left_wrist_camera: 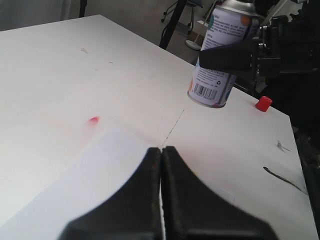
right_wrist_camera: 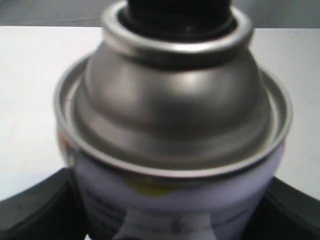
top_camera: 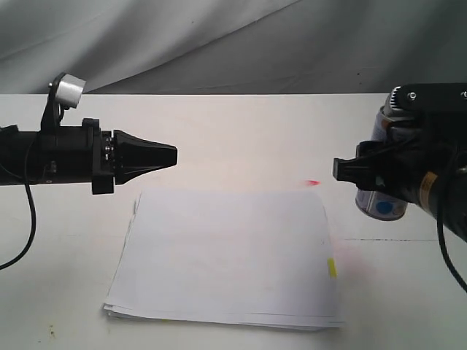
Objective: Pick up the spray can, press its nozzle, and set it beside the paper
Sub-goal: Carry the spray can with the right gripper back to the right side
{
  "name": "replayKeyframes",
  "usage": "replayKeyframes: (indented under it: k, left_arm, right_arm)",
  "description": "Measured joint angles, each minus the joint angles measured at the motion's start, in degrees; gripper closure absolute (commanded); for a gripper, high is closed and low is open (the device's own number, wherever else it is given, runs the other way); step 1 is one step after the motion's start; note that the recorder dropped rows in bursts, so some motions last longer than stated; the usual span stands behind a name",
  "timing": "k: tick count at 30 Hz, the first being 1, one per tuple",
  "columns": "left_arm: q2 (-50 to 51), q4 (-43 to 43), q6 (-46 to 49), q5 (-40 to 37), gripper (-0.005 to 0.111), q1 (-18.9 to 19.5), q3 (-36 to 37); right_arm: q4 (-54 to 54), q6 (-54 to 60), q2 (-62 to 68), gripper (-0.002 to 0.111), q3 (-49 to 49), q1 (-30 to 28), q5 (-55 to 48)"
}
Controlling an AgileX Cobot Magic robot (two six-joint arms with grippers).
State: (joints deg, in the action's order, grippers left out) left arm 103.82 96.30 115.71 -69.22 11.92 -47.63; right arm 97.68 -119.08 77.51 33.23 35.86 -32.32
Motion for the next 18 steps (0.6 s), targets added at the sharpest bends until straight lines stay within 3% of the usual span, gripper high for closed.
replayKeyframes:
  k: [18]
  left_arm:
    - [0.0,-2.7,0.0,0.0,0.107,0.0,0.0]
  right_arm:
    - [0.1,-0.2,3.04,0.108,0.0,0.0,-2.11]
